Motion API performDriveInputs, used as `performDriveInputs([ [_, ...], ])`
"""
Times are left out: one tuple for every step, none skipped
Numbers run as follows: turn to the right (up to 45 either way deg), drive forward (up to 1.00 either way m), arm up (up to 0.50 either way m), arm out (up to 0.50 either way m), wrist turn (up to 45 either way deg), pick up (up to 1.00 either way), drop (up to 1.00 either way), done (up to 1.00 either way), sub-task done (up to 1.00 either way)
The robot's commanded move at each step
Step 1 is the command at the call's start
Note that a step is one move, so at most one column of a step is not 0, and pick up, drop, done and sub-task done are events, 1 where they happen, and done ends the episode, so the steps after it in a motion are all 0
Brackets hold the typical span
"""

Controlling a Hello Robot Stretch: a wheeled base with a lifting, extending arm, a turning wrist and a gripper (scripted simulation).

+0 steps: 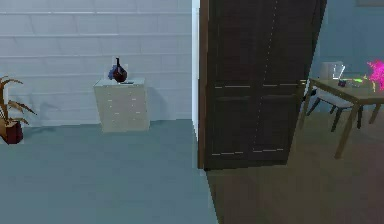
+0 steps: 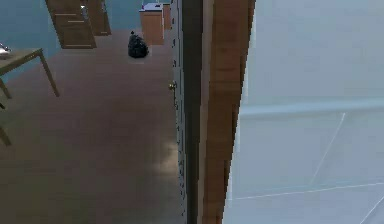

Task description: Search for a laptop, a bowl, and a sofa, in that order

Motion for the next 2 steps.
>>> performDriveInputs([
  [0.0,0.3,0.0,0.0,0.0,0.0,0.0,0.0,0.0],
  [45.0,0.0,0.0,0.0,0.0,0.0,0.0,0.0,0.0],
])
